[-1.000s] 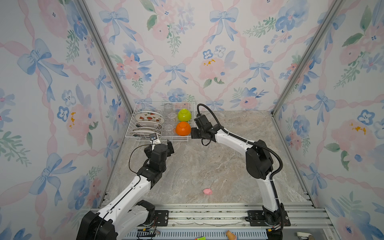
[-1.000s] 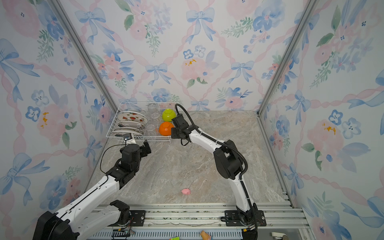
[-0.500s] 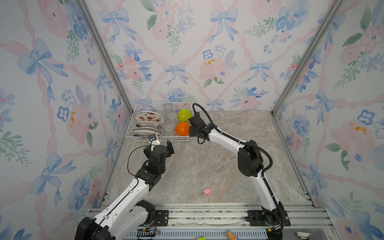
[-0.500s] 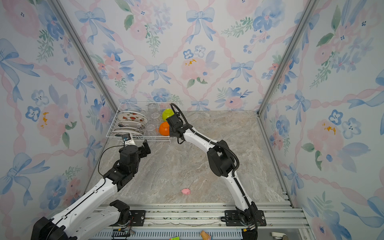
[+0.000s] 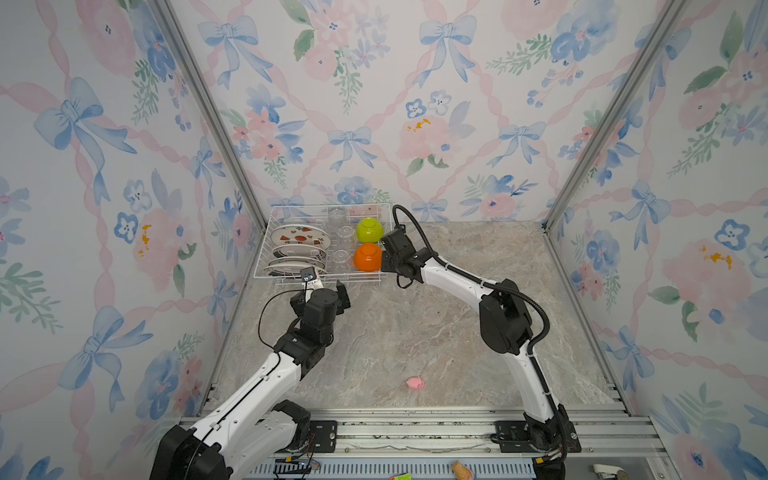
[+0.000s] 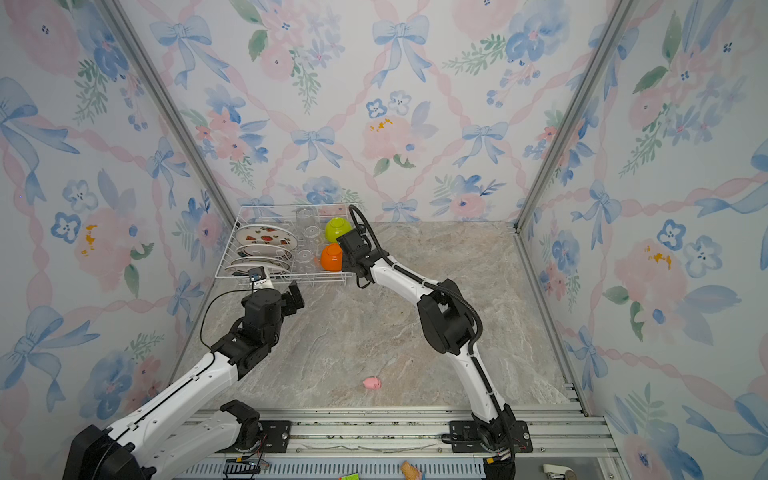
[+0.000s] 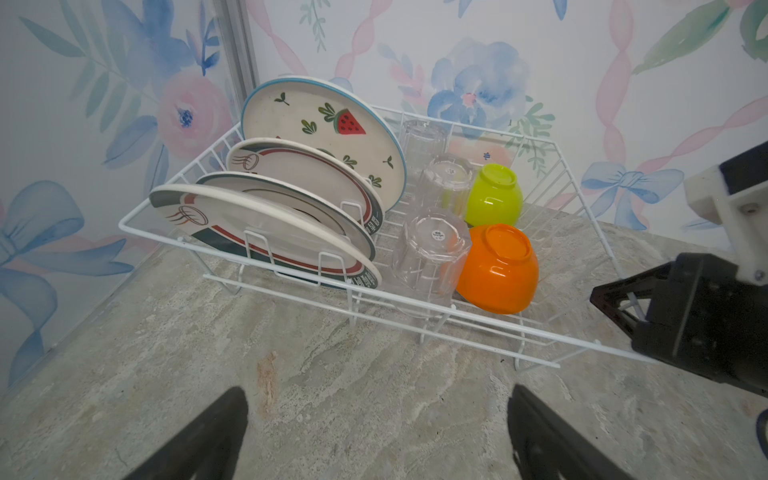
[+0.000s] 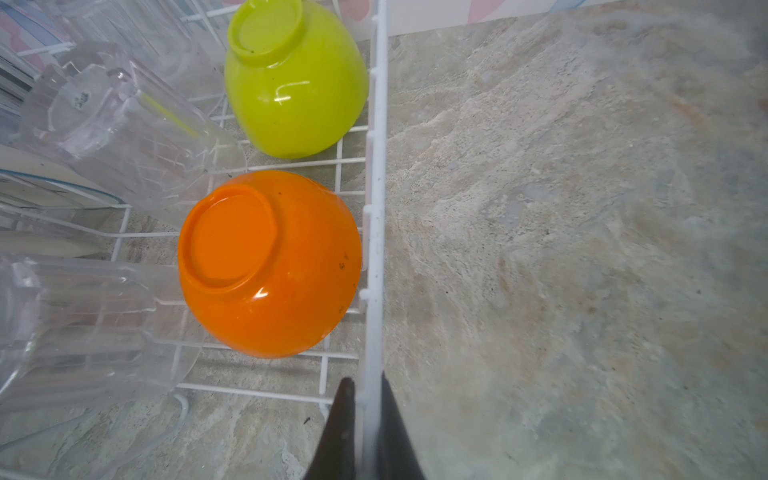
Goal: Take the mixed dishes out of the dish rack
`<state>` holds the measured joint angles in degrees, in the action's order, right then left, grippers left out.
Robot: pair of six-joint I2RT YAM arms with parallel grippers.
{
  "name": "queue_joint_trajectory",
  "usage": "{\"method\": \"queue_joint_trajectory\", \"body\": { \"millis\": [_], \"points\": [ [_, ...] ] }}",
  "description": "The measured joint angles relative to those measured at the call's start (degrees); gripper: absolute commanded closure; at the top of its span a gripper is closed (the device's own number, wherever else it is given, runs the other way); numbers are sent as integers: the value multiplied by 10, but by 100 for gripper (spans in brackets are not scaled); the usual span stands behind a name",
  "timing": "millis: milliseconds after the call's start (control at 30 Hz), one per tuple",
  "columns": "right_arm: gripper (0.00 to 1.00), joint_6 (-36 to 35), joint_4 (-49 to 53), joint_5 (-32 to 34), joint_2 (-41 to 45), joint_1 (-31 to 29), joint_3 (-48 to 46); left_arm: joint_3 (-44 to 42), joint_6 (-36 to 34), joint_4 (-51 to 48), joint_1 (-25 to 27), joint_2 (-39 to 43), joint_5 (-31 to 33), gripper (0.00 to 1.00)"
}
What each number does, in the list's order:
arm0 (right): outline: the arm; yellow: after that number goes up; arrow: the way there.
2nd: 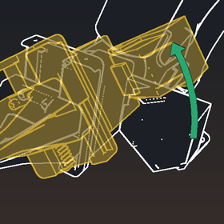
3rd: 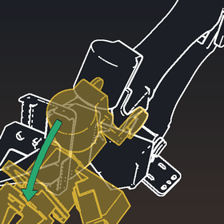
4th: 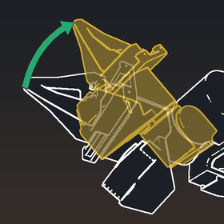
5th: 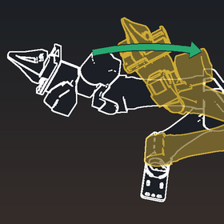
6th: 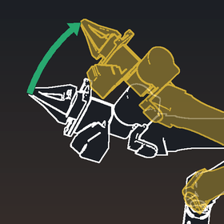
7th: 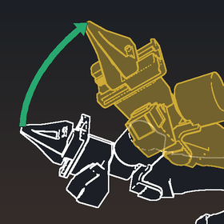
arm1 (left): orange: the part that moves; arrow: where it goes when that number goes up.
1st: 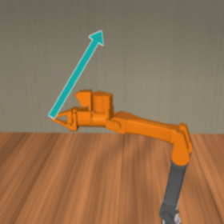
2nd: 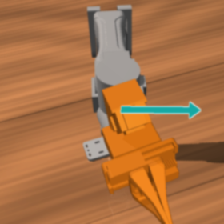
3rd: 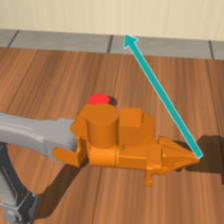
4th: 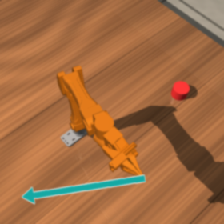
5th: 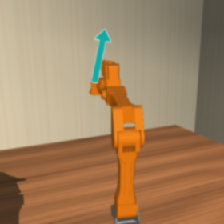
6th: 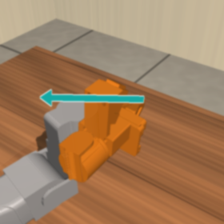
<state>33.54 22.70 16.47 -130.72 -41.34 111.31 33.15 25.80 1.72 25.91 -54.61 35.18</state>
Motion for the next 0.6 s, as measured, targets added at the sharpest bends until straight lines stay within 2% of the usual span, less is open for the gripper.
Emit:
{"method": "queue_joint_trajectory", "body": {
  "millis": [233, 600],
  "points": [
    [100, 0, -24, -19, 122, 28, -180, 27, 0, -2, 0, -7, 5, 2],
    [100, 2, -7, -5, 273, 46, -366, 64, 0, -2, 7, -8, 5, 2]
  ]
}}
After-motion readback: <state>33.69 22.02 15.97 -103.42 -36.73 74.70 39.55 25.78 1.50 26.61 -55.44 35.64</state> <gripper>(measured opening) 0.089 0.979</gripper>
